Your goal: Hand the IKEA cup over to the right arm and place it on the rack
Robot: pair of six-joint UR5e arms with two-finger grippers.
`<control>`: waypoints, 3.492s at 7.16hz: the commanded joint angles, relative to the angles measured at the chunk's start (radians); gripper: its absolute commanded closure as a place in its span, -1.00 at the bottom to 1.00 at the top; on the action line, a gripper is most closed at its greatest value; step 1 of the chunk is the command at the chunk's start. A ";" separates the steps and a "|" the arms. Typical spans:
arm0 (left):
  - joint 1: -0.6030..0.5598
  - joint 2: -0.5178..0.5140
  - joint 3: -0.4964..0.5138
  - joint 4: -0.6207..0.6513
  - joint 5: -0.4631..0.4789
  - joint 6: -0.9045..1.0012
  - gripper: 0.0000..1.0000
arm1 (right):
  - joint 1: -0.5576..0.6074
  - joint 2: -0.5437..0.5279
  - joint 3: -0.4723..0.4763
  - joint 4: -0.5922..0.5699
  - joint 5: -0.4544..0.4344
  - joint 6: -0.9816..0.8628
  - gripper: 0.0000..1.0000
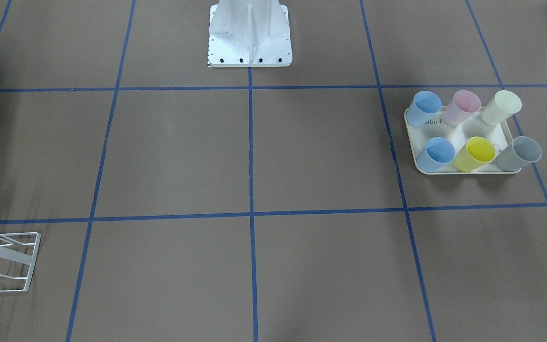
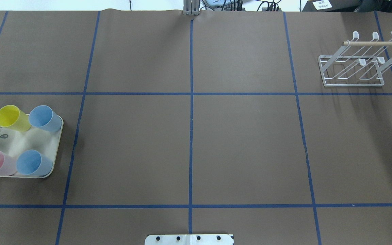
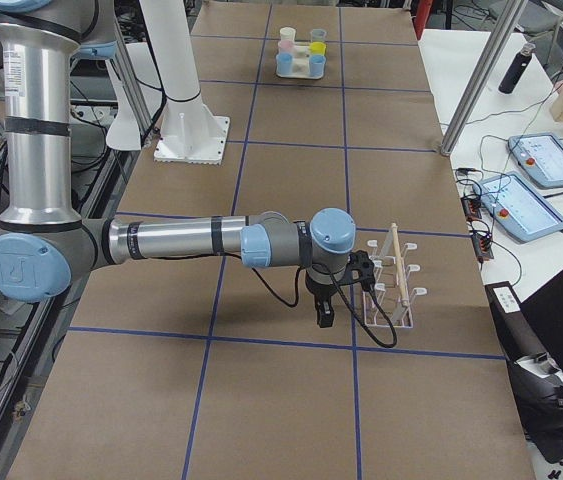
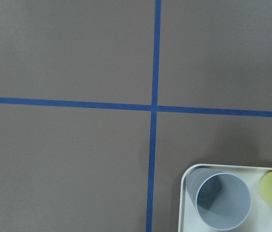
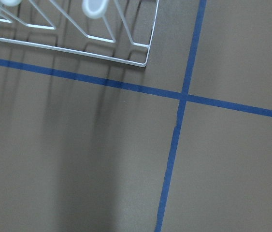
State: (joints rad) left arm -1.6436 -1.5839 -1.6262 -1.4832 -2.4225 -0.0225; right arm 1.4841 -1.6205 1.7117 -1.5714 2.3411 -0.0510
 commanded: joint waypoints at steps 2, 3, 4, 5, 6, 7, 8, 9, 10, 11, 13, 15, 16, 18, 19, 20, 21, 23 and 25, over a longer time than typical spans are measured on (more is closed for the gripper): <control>-0.022 0.128 -0.122 0.003 -0.010 0.009 -0.99 | -0.002 -0.016 0.002 0.013 0.011 0.003 -1.00; -0.021 0.139 -0.129 -0.002 -0.010 0.009 -1.00 | -0.002 -0.018 0.009 0.014 0.015 0.011 -1.00; -0.019 0.146 -0.106 -0.014 -0.012 0.009 -1.00 | -0.002 -0.027 0.011 0.020 0.015 0.011 -1.00; -0.015 0.148 -0.104 -0.053 -0.018 0.009 -1.00 | -0.002 -0.035 0.013 0.042 0.018 0.011 -1.00; 0.073 0.148 -0.097 -0.121 -0.042 0.004 -1.00 | -0.002 -0.061 0.008 0.080 0.036 0.016 -1.00; 0.184 0.147 -0.081 -0.176 -0.015 -0.040 -1.00 | -0.004 -0.061 0.002 0.085 0.055 0.016 -1.00; 0.232 0.131 -0.064 -0.237 0.000 -0.125 -1.00 | -0.005 -0.056 0.000 0.085 0.058 0.014 -1.00; 0.237 0.133 -0.038 -0.299 0.000 -0.154 -0.99 | -0.005 -0.055 0.003 0.085 0.058 0.014 -1.00; 0.237 0.104 0.036 -0.322 -0.001 -0.155 -0.99 | -0.005 -0.055 0.006 0.085 0.066 0.014 -1.00; 0.237 0.057 0.116 -0.344 -0.007 -0.158 -0.99 | -0.007 -0.055 0.006 0.086 0.075 0.014 -1.00; 0.267 0.016 0.157 -0.342 -0.012 -0.166 -0.99 | -0.007 -0.053 0.003 0.086 0.075 0.016 -1.00; 0.303 -0.005 0.178 -0.342 -0.012 -0.169 -0.98 | -0.013 -0.050 0.005 0.086 0.075 0.017 -1.00; 0.327 -0.007 0.195 -0.344 -0.012 -0.169 -0.98 | -0.013 -0.050 0.003 0.088 0.073 0.017 -1.00; 0.350 -0.010 0.206 -0.347 -0.013 -0.168 -0.56 | -0.016 -0.050 0.002 0.085 0.075 0.020 -1.00; 0.361 -0.010 0.213 -0.347 -0.014 -0.166 0.16 | -0.028 -0.047 0.003 0.086 0.075 0.054 -1.00; 0.370 -0.010 0.210 -0.345 -0.015 -0.171 0.95 | -0.033 -0.045 0.002 0.086 0.073 0.074 -1.00; 0.370 -0.016 0.216 -0.342 -0.036 -0.172 1.00 | -0.034 -0.045 0.002 0.086 0.072 0.076 -1.00; 0.370 -0.037 0.229 -0.333 -0.157 -0.163 1.00 | -0.034 -0.045 0.000 0.085 0.073 0.076 -1.00; 0.308 -0.050 0.188 -0.290 -0.161 -0.159 1.00 | -0.034 -0.041 0.009 0.086 0.073 0.076 -1.00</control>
State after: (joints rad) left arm -1.2941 -1.6234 -1.4094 -1.7993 -2.5719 -0.1849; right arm 1.4497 -1.6641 1.7139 -1.4855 2.4138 0.0243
